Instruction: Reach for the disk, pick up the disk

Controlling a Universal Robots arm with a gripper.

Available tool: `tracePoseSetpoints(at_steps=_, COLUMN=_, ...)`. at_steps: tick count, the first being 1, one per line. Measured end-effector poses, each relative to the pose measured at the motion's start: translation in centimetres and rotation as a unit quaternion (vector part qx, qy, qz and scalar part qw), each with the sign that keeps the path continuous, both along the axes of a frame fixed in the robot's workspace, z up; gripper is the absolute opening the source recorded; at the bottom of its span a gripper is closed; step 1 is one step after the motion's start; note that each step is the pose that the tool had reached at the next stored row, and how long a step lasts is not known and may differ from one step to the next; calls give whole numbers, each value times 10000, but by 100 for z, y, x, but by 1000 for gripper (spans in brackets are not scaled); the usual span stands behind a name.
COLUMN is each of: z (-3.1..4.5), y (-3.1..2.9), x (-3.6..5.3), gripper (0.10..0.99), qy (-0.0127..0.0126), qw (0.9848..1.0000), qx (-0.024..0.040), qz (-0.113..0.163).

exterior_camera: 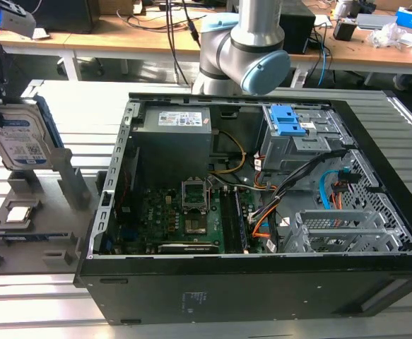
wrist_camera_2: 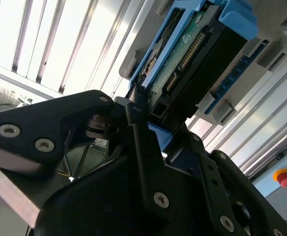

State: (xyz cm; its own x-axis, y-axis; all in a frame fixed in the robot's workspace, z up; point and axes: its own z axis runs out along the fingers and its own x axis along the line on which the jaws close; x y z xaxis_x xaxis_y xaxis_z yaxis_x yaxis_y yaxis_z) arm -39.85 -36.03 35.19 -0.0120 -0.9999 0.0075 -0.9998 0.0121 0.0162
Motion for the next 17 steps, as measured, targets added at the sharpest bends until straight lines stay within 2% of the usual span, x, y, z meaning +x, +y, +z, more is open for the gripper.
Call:
tracePoseSetpoints(at_steps=4, z=110, y=3, x=-1, gripper=365, qy=0, qw=10000, qx=0, qz=-1)
tracePoseSetpoints(at_steps=17, z=300, y=6, x=0, gripper=365, qy=0, qw=10000, qx=0, qz=-1)
